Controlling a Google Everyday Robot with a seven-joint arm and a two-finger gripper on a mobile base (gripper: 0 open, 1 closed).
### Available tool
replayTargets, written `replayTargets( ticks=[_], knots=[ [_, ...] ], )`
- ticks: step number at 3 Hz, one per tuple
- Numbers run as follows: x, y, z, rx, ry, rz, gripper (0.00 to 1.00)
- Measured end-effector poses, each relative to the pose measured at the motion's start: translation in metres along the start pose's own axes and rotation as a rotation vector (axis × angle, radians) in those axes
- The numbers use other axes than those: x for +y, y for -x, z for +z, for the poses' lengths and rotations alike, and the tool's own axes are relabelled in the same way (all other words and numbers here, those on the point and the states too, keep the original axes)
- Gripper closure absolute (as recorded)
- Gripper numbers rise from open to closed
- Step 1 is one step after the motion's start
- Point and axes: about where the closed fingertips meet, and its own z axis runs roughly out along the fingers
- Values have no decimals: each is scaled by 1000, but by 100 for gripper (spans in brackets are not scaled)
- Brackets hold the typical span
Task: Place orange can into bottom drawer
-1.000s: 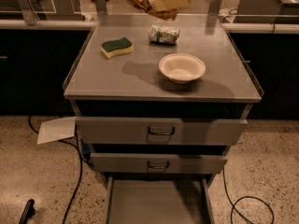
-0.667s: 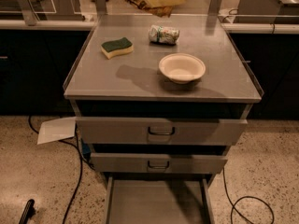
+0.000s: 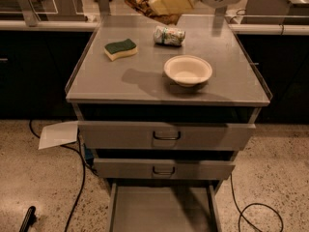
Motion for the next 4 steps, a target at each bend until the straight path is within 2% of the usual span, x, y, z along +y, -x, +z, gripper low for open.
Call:
replayTargets(
  ticks=[1,2,3,4],
  knots=[
    [27,-11,-14,-16,-38,85,100],
    [58,-65,-25,24,-75,218,100],
    [71,-86,-26,60,-69,239,100],
    [78,-86,-25,56,-78,238,100]
  ],
)
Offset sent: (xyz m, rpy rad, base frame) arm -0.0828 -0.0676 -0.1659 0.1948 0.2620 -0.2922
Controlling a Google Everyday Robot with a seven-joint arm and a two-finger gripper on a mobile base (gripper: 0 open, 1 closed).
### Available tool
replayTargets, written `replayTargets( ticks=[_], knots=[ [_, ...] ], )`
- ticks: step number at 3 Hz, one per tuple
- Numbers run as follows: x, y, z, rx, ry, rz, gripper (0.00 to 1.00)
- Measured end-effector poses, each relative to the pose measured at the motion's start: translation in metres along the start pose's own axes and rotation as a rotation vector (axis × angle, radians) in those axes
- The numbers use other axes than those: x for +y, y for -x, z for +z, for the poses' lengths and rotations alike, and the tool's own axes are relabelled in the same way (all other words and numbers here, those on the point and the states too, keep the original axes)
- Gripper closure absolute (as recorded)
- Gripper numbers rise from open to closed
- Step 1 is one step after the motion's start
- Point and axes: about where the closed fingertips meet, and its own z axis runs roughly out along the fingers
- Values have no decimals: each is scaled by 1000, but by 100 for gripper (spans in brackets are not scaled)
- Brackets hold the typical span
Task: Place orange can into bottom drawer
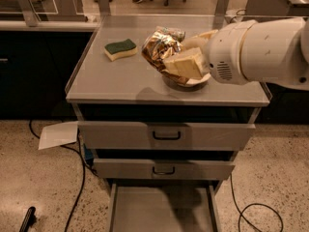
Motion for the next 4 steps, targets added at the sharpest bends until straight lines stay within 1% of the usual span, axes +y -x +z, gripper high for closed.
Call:
replayTargets(
  ticks=[1,2,3,4],
  knots=[
    [19,-7,1,-18,-27,45,100],
    [43,-57,10,-1,-108,152,100],
    [64,-122,27,36,-190,248,100],
    [65,-121,27,36,-189,248,100]
  ],
)
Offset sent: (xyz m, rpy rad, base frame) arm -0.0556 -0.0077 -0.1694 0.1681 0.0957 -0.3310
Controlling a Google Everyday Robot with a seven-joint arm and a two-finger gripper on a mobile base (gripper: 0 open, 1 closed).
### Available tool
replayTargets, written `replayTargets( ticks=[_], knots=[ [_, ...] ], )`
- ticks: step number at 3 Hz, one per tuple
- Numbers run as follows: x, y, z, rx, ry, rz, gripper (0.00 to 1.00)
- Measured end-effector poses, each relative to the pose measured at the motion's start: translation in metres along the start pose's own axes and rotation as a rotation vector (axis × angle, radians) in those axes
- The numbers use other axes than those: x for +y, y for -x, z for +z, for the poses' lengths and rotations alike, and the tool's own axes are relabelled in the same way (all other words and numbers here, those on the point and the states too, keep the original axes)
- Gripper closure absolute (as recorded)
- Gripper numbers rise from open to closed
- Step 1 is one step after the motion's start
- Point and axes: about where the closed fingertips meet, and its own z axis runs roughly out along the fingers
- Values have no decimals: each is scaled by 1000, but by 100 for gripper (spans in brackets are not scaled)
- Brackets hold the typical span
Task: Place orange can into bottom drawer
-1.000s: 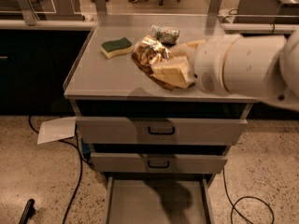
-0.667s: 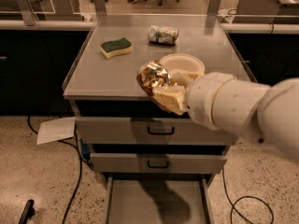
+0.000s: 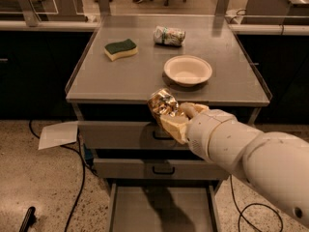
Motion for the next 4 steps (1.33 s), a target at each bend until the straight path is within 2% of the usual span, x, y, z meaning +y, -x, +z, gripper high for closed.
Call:
replayTargets(
  ticks=[1,2,3,4],
  knots=[
    [-2,-31,5,30,-30,43,100],
    [-7,-86,17,56,-76,129,100],
    [-11,-144,40,81,-97,219,100],
    [0,-201,69,163,-68,292,100]
  ],
)
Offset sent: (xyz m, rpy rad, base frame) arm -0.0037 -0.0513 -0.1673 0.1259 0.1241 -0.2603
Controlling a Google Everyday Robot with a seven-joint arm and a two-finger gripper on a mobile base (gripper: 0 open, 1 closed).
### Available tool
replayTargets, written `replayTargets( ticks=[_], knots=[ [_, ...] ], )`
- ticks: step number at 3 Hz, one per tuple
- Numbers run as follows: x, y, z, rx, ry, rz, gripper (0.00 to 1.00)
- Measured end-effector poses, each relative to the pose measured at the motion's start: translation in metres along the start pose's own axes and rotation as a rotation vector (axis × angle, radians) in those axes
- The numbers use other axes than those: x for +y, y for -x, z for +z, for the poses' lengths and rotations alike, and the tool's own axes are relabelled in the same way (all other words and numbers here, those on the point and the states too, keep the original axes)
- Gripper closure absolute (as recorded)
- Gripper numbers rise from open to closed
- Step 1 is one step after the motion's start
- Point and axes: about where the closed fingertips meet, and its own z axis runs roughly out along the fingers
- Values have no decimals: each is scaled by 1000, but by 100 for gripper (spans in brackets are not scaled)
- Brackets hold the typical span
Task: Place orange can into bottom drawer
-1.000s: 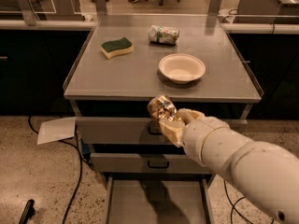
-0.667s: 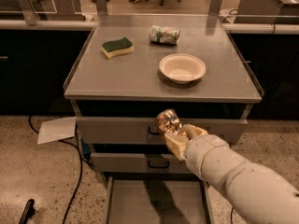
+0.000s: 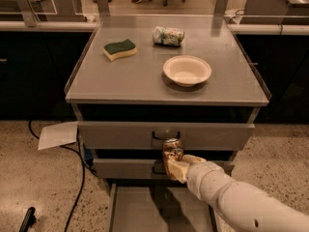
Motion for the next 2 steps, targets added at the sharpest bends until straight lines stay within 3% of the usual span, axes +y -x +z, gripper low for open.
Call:
replayTargets(
  ticks=[1,2],
  knots=[
    [0,0,0,0,0,0,100],
    [-6,-39,10,44,-20,68,100]
  ],
)
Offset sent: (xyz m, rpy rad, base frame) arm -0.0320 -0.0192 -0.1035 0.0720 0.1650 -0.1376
